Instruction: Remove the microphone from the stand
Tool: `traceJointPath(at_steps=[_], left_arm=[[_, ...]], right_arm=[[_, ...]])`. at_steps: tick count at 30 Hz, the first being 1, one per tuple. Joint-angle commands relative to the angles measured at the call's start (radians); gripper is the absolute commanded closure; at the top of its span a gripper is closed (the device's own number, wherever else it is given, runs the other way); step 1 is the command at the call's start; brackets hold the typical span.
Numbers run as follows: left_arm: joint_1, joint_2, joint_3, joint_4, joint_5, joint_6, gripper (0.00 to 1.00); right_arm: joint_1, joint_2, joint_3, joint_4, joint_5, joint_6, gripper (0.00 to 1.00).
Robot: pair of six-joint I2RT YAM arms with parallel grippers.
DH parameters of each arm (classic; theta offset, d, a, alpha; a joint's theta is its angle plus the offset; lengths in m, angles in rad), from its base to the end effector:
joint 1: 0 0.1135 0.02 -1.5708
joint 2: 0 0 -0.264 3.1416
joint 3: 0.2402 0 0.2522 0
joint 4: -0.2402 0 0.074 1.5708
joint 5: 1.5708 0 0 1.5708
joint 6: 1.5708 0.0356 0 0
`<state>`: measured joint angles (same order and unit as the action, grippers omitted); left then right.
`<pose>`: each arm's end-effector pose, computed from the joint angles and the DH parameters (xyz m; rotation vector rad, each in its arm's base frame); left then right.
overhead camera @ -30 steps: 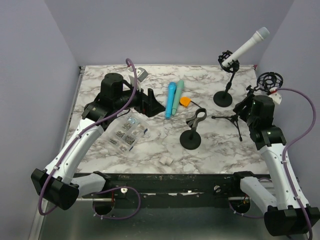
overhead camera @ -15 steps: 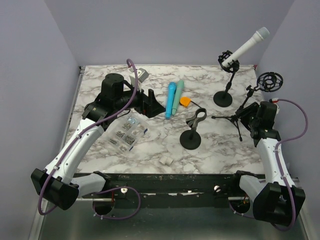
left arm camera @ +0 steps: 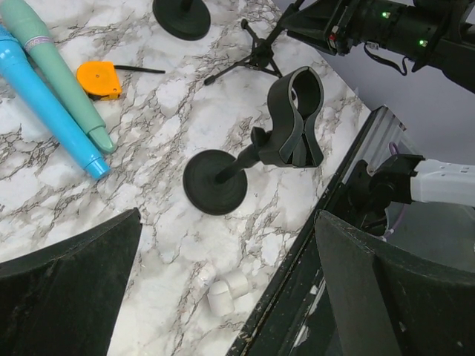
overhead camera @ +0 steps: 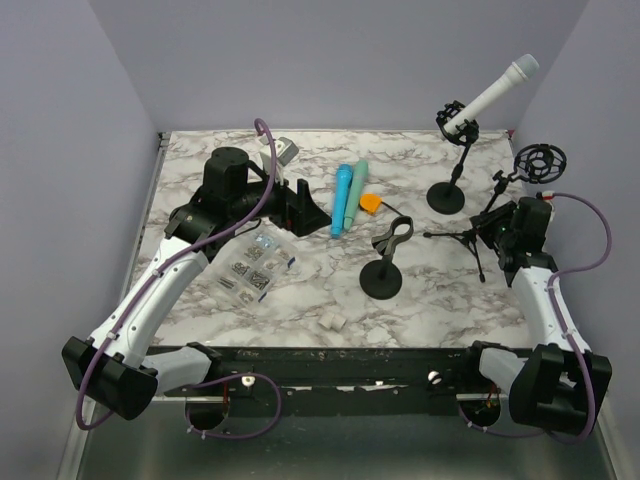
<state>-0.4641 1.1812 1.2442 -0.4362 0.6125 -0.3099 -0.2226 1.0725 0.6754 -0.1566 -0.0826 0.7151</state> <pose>0.2202 -0.1331 0.3954 0.5811 1.9500 -1.0946 0.2309 -0.0492 0.2484 0.9253 1.9361 0.3775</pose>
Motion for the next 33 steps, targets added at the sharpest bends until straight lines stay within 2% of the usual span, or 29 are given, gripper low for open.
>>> traceJointPath(at_steps=[1,3,5,13,18,20,24,26,29,33], left_arm=[[-0.005,0.001,0.009,-0.002,-0.012,0.015,0.01],[-0.005,-0.002,0.009,0.0,-0.01,0.014,0.01],[-0.005,-0.002,0.01,0.0,-0.01,0.012,0.02],[-0.005,0.002,0.01,-0.003,-0.014,0.014,0.01],[-0.005,0.006,0.011,-0.006,-0.018,0.017,0.02],[-0.005,0.008,0.01,-0.005,-0.017,0.017,0.01],[-0.006,0.011,0.01,-0.004,-0.015,0.017,0.01],[-0.006,0.012,0.009,-0.006,-0.02,0.018,0.01],[-0.008,0.013,0.01,-0.007,-0.022,0.02,0.01],[-0.01,0.009,0.011,-0.008,-0.021,0.022,0.01]], right_arm=[[0.0,0.011,0.032,-0.026,0.056,-0.032,0.77],[0.01,0.023,0.053,-0.077,0.109,-0.057,0.85],[0.048,0.036,0.069,-0.126,0.18,-0.087,0.88],[0.329,0.176,0.166,-0.313,0.635,-0.166,0.85],[0.41,0.197,0.208,-0.356,0.789,-0.208,0.82],[0.414,0.191,0.228,-0.362,0.742,-0.225,0.71],[0.414,0.104,0.269,-0.345,0.552,-0.223,0.38],[0.413,0.057,0.302,-0.343,0.493,-0.222,0.26],[0.413,0.031,0.398,-0.392,0.48,-0.217,0.21],[0.413,-0.003,0.504,-0.447,0.531,-0.224,0.25]])
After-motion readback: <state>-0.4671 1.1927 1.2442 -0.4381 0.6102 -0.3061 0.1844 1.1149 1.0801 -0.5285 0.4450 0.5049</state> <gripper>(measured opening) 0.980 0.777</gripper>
